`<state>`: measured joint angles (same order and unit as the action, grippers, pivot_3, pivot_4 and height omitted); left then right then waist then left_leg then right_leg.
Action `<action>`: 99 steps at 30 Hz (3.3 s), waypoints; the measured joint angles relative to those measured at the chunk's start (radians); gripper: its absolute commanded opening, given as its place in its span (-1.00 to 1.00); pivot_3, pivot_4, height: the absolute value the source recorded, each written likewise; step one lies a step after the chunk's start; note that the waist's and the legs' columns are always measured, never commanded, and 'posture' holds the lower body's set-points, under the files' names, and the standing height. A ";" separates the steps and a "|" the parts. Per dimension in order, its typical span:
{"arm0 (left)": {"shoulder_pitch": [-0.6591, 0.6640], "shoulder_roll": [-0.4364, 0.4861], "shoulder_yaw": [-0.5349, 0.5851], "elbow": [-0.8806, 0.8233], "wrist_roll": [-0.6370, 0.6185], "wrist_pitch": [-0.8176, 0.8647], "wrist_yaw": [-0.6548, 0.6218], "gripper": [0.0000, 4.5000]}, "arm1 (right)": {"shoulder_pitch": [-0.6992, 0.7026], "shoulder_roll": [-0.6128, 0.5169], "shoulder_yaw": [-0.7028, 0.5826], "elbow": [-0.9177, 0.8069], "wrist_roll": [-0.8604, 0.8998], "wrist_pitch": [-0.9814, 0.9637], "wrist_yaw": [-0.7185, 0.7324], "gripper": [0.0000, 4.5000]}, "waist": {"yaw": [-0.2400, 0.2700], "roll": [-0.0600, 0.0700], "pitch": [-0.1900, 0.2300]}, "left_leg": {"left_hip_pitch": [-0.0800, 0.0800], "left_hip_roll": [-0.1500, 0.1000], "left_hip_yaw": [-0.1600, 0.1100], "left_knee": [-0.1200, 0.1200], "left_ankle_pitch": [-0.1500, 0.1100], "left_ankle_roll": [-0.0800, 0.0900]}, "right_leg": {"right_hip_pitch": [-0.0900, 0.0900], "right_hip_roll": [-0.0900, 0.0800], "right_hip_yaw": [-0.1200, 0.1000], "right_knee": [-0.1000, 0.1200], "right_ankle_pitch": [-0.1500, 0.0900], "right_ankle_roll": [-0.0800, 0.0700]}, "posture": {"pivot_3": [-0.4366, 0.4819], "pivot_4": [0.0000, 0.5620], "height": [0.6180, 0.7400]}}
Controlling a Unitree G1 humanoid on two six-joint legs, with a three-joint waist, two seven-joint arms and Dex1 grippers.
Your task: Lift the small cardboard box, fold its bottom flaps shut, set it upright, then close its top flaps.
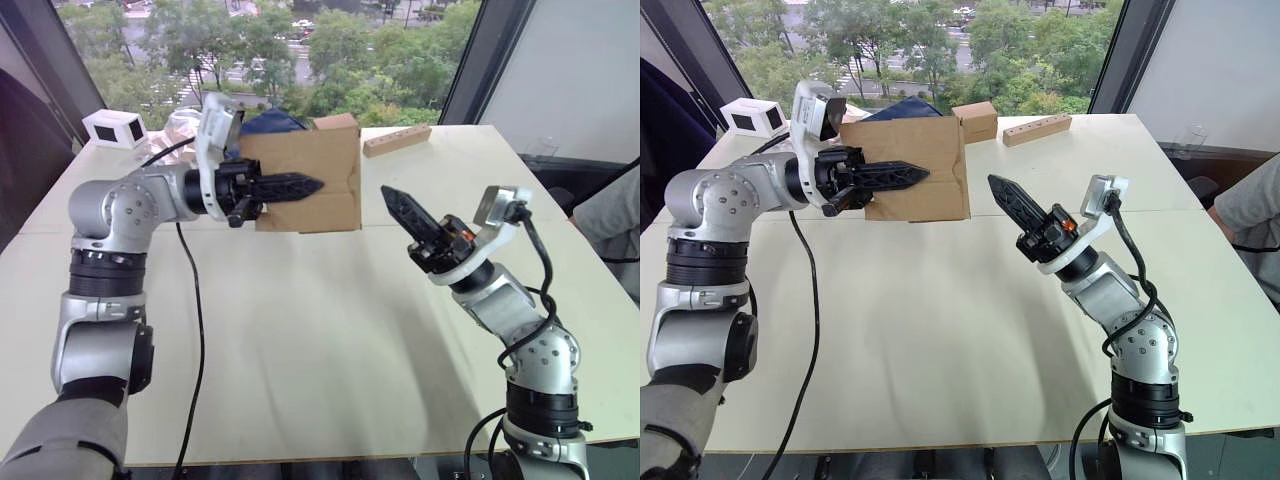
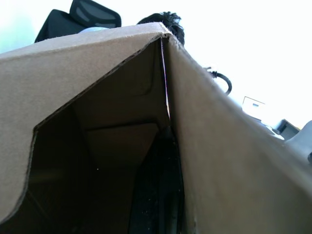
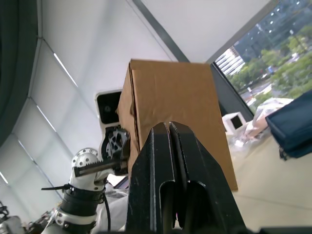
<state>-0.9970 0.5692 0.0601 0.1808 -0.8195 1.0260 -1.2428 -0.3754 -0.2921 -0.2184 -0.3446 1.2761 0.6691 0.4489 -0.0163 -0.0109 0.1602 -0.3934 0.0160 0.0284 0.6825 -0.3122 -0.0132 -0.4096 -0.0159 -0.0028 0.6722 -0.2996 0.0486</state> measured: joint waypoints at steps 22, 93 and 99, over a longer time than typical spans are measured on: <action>-0.026 0.059 -0.136 -0.024 0.098 -0.011 -0.013 -1.00 | 0.038 -0.063 0.090 -0.059 -0.160 0.025 0.007 -0.98 | 0.008 0.000 0.000 | -0.001 0.000 0.000 0.000 0.000 0.000 | 0.000 -0.001 0.000 -0.001 0.000 0.000 | -0.05 -0.47 1.00; 0.601 0.070 0.043 -0.576 0.547 0.114 0.560 -0.97 | -0.110 -0.245 0.446 0.374 -0.957 -0.212 0.314 -1.00 | 0.018 -0.004 0.002 | 0.003 -0.004 0.002 0.002 0.000 0.000 | -0.003 -0.001 0.010 0.010 -0.002 0.003 | -0.05 -0.47 1.00; 0.718 -0.028 0.019 -0.616 0.540 0.034 0.629 -0.97 | -0.104 -0.227 0.468 0.407 -0.988 -0.224 0.364 -1.00 | 0.026 -0.005 0.002 | 0.002 -0.004 0.002 0.002 0.000 0.000 | -0.003 -0.001 0.010 0.010 -0.002 0.002 | -0.05 -0.47 1.00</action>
<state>-0.2788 0.5410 0.0792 -0.4350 -0.2795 1.0597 -0.6143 -0.4790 -0.5187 0.2497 0.0623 0.2881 0.4452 0.8134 0.0098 -0.0156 0.1627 -0.3913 0.0125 0.0299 0.6849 -0.3124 -0.0133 -0.4130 -0.0171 0.0069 0.6822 -0.3011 0.0511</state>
